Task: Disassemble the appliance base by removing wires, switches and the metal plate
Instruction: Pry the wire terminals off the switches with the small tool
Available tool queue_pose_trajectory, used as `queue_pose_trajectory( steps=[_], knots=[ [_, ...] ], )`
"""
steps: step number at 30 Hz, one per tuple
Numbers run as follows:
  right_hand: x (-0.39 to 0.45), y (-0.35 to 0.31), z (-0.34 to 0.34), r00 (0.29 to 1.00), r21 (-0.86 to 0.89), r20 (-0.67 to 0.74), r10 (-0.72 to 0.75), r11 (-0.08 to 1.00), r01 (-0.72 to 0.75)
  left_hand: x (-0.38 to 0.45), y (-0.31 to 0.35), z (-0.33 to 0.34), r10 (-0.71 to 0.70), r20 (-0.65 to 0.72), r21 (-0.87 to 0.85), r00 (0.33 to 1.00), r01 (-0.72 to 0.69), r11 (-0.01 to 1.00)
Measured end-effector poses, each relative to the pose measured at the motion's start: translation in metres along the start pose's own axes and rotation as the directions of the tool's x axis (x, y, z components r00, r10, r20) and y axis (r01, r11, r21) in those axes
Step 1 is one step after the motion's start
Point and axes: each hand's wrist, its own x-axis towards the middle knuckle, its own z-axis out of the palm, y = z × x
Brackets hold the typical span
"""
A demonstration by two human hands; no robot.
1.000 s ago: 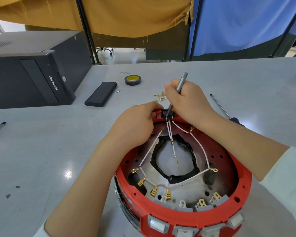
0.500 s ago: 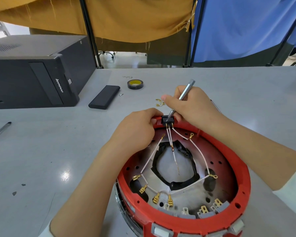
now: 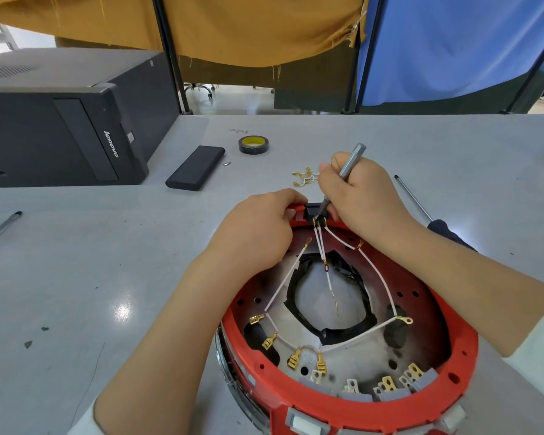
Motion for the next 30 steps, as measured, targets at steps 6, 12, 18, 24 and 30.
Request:
queue_pose_trajectory(
  steps=[6,12,18,24,30],
  knots=[
    [-0.001,-0.003,-0.001,0.999,-0.005,0.032,0.000,1.000,0.000,0.000,0.000,0.000,-0.006,0.003,0.002,1.000,0.006,1.000],
    [0.001,-0.003,-0.001,0.998,-0.003,0.051,0.030,1.000,-0.030,-0.001,0.001,0.000,-0.003,0.004,-0.002,1.000,0.003,1.000],
    [0.012,-0.004,-0.001,0.979,0.028,0.137,0.153,0.987,-0.159,-0.002,0.002,-0.001,-0.006,0.008,-0.002,1.000,0.006,1.000],
    [0.025,-0.009,-0.001,0.930,-0.058,0.277,0.241,0.971,-0.234,-0.002,0.002,-0.002,-0.005,0.019,0.014,1.000,0.005,1.000],
    [0.023,-0.006,-0.002,0.941,-0.007,0.259,0.217,0.975,-0.223,-0.002,0.002,-0.001,-0.006,0.015,0.002,1.000,0.006,1.000]
  ],
)
